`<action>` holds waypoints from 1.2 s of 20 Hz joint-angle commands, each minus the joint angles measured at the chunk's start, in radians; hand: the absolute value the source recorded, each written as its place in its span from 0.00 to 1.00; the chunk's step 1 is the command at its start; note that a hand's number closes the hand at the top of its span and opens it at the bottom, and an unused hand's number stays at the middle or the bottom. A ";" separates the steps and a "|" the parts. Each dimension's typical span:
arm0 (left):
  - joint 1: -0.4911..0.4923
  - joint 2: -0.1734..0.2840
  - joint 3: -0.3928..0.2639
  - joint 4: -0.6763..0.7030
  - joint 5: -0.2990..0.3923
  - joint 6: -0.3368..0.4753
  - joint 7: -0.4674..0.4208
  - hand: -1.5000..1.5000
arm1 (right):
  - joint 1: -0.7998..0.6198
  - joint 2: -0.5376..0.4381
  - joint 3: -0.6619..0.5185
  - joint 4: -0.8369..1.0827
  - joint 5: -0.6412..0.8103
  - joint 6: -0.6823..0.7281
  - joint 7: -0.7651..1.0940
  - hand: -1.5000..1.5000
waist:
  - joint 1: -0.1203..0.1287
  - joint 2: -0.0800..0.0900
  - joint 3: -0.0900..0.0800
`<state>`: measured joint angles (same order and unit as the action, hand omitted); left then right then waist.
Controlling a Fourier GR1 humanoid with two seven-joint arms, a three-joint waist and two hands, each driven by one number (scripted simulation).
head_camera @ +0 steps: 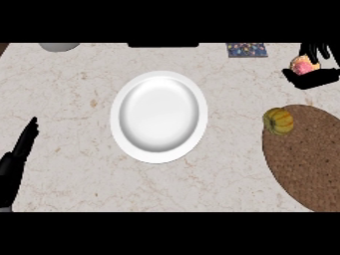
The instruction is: Pick the cupcake from the placemat and place it in the plate
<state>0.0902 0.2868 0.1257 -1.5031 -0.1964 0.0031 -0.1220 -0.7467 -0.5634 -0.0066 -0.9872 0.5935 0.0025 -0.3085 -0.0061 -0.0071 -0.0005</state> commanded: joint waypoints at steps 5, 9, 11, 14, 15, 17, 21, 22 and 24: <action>-0.024 -0.017 0.011 0.048 -0.023 0.029 -0.027 0.50 | 0.034 0.091 0.056 -0.402 -0.111 0.191 0.152 1.00 | -0.014 -0.002 -0.001; -0.048 0.004 0.015 0.046 0.004 -0.027 -0.025 0.50 | -0.013 0.204 0.096 -0.470 -0.111 0.192 0.293 1.00 | 0.000 0.003 -0.001; 0.012 -0.020 -0.001 0.003 -0.018 -0.011 -0.029 0.50 | -0.032 0.214 0.097 -0.490 -0.109 0.227 0.344 1.00 | 0.009 0.004 0.000; -0.032 -0.012 0.012 0.005 -0.015 -0.013 0.010 0.50 | -0.086 0.312 0.161 -0.493 -0.079 0.231 0.461 1.00 | 0.011 0.005 0.000; -0.005 -0.017 0.002 -0.001 -0.033 -0.007 -0.004 0.50 | -0.076 0.341 0.166 -0.455 -0.064 0.205 0.455 1.00 | 0.014 0.006 0.000; -0.032 -0.015 0.002 0.010 -0.027 -0.016 0.011 0.50 | -0.145 0.425 0.207 -0.405 -0.036 0.190 0.543 1.00 | 0.018 0.007 0.000; -0.054 -0.002 0.035 0.077 -0.005 -0.034 -0.045 0.50 | -0.163 0.499 0.254 -0.299 0.018 0.178 0.558 1.00 | 0.017 0.009 0.000; -0.042 0.016 0.048 0.063 0.000 -0.045 -0.063 0.50 | -0.152 0.504 0.272 -0.291 0.027 0.194 0.551 1.00 | 0.018 0.008 0.000; -0.016 -0.007 0.020 -0.016 -0.013 -0.039 0.002 0.50 | -0.197 0.516 0.250 -0.158 0.035 0.178 0.482 1.00 | 0.025 0.010 0.000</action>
<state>0.0638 0.2789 0.1446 -1.4892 -0.2117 -0.0258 -0.1332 -0.9079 -0.0943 0.2289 -1.2783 0.5986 0.1927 0.2112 0.0134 0.0007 -0.0008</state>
